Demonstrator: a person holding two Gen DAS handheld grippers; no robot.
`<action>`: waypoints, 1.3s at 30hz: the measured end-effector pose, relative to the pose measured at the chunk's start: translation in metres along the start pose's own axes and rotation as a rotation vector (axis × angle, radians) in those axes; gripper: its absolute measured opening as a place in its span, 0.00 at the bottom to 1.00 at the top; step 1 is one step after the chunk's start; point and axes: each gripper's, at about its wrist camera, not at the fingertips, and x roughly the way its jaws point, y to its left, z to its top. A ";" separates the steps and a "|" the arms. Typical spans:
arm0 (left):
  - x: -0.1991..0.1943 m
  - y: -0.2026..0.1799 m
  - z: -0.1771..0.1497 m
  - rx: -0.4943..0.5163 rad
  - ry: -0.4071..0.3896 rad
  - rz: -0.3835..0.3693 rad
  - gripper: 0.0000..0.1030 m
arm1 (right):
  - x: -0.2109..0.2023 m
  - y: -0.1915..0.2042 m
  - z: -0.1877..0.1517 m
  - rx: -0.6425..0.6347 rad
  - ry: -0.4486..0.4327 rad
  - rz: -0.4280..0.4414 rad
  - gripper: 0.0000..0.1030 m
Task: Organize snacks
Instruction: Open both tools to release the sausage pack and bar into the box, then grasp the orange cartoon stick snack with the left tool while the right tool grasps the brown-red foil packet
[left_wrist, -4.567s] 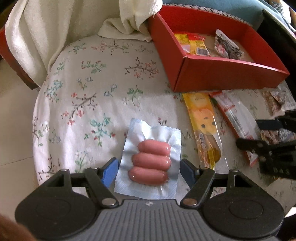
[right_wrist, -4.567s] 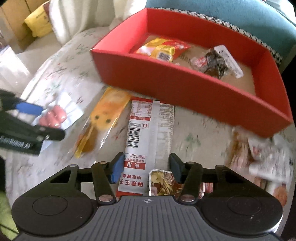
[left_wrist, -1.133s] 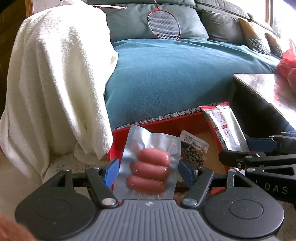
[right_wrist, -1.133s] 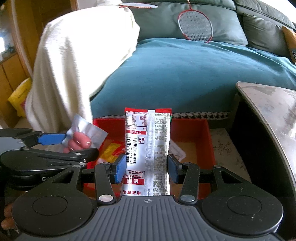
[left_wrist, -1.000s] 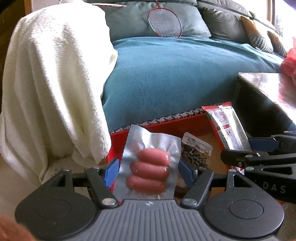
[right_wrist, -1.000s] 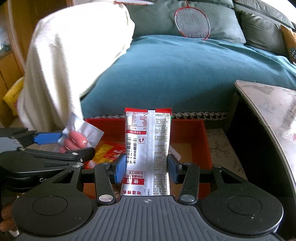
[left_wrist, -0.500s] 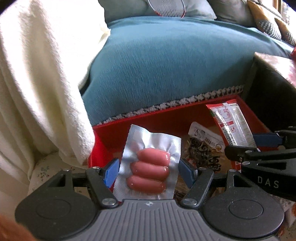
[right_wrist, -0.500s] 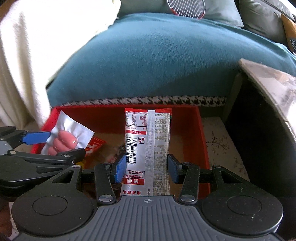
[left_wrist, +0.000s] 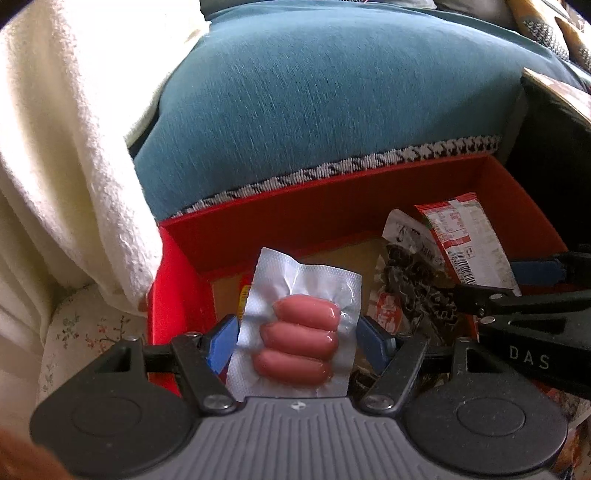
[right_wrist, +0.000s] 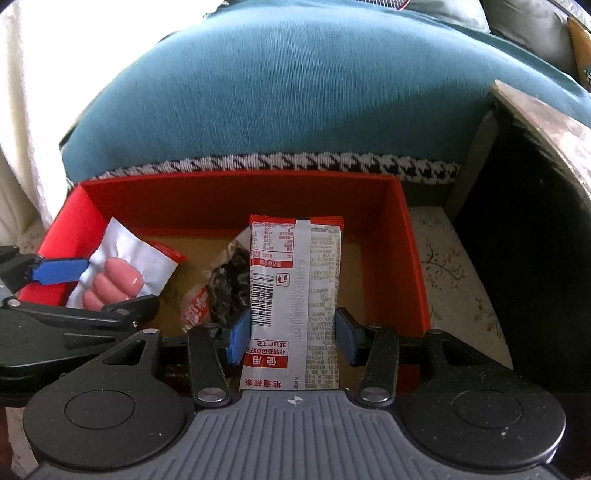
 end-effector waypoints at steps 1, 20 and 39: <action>0.000 -0.001 0.000 0.004 -0.001 0.001 0.62 | 0.000 0.000 0.000 -0.001 -0.003 -0.007 0.59; -0.019 0.001 0.002 -0.001 -0.030 0.011 0.68 | -0.026 -0.007 -0.003 0.004 -0.050 -0.013 0.66; -0.080 0.033 -0.056 -0.115 0.013 -0.059 0.68 | -0.086 0.005 -0.040 -0.042 -0.093 0.009 0.74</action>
